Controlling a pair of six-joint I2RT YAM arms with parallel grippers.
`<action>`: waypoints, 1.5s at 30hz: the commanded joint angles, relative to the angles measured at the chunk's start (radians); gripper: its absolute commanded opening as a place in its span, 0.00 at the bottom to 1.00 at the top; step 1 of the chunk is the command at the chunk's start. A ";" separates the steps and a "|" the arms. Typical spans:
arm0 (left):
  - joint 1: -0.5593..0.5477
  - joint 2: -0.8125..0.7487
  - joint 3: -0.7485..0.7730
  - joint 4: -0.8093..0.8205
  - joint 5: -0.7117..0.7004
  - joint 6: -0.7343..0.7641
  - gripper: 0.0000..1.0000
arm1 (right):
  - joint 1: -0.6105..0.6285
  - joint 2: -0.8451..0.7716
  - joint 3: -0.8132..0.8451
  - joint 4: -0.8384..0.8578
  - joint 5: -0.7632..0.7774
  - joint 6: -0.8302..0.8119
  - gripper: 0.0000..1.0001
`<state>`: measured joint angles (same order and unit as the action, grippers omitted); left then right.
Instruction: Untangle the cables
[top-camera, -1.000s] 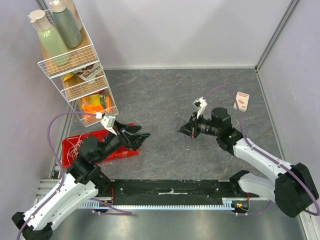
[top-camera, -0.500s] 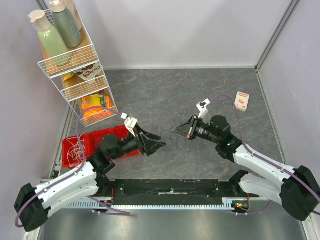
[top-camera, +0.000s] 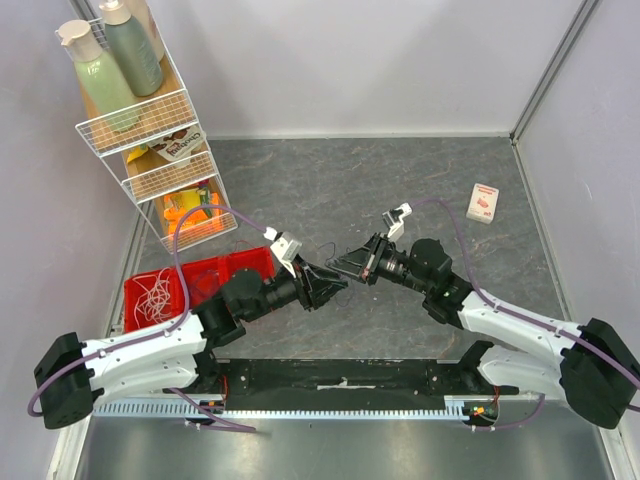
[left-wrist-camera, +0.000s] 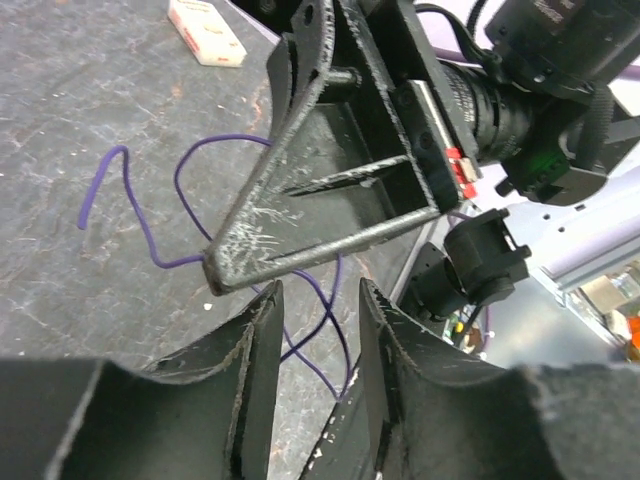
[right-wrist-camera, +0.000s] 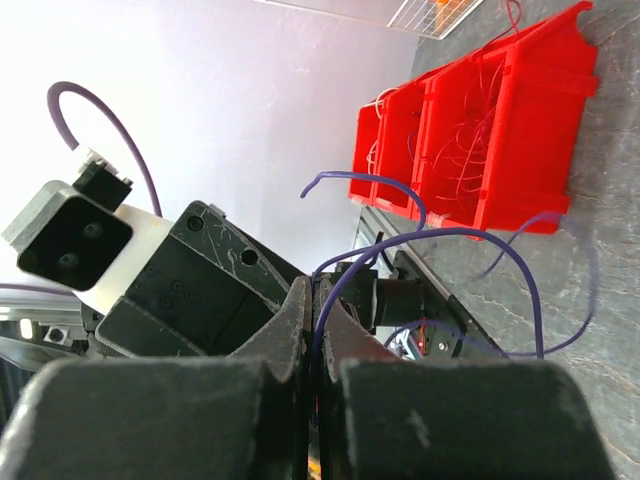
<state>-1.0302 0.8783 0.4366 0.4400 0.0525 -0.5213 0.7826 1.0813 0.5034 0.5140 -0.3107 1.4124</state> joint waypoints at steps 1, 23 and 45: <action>-0.005 0.014 0.034 0.008 -0.080 0.070 0.37 | 0.021 0.012 0.029 0.075 0.025 0.039 0.00; 0.002 -0.275 0.491 -0.977 -0.785 0.288 0.02 | 0.001 -0.247 0.202 -0.690 0.626 -0.909 0.98; 0.513 -0.228 0.292 -1.047 -0.858 0.150 0.02 | -0.014 -0.236 0.066 -0.652 0.593 -0.941 0.98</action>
<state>-0.7265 0.6029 0.7319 -0.6605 -0.9558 -0.3065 0.7765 0.9073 0.5697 -0.1413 0.2703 0.4885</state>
